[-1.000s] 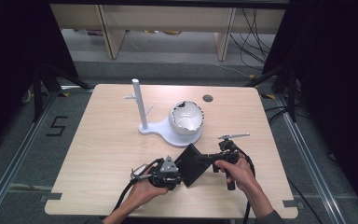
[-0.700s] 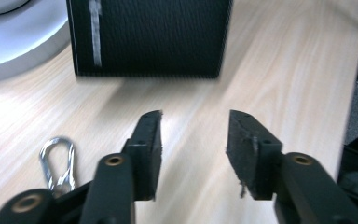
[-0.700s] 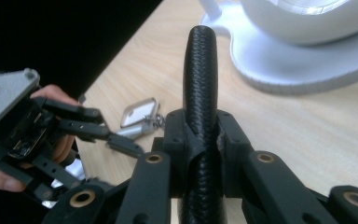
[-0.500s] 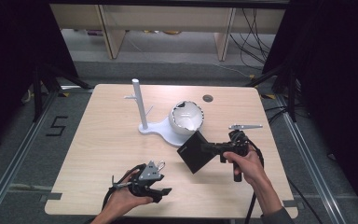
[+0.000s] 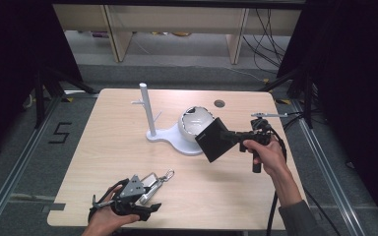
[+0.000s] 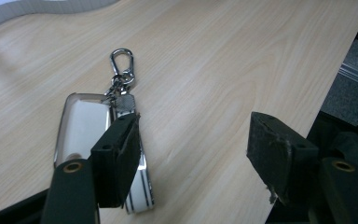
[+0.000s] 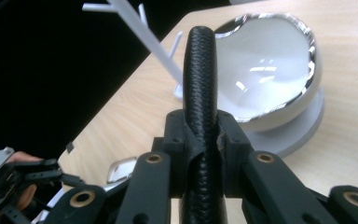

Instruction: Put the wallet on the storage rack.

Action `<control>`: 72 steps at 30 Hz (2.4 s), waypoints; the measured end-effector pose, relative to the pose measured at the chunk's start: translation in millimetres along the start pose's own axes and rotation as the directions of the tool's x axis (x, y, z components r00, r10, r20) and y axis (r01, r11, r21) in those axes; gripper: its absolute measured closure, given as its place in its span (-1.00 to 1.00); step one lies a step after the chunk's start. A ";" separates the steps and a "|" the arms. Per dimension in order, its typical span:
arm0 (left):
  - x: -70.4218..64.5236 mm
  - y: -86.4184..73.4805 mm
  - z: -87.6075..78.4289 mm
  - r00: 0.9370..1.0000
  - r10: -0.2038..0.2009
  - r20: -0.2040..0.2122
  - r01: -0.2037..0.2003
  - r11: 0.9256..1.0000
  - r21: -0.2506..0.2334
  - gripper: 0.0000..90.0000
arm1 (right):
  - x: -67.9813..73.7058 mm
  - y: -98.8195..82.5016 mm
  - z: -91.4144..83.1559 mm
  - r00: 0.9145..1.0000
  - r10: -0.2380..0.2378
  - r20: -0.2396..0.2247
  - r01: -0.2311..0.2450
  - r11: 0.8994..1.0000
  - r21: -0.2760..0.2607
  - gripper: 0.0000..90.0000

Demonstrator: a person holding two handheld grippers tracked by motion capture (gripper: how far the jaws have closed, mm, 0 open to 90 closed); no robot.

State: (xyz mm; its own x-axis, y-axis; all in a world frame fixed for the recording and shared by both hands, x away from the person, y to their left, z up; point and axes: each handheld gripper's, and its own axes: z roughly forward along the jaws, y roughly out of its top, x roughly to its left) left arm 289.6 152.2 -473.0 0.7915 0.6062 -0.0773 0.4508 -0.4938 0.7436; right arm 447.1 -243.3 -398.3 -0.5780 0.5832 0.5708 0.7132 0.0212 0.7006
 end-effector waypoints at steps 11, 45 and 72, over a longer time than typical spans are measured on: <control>12.1 -13.4 -15.4 0.999 -0.019 -0.050 0.019 1.000 -0.009 -0.30 | -11.8 36.3 1.9 0.999 -0.003 0.051 0.006 0.997 -0.073 0.72; 19.1 -27.4 -14.0 0.998 -0.021 -0.064 0.024 0.999 0.041 -0.34 | -46.0 48.0 104.6 0.981 0.084 0.173 -0.081 0.996 -0.024 0.68; 22.5 -28.2 -13.1 0.997 -0.028 -0.074 0.031 0.999 0.038 -0.34 | -38.0 21.8 35.2 0.959 -0.012 0.282 0.022 0.999 -0.032 -0.02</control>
State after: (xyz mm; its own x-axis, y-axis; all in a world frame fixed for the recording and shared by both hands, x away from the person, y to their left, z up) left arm 289.3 188.0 -487.0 0.7460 0.6641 -0.0490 0.4904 -0.4981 0.7152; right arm 498.6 -236.3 -419.8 -0.4508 0.7885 0.4183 0.6878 0.0082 0.7259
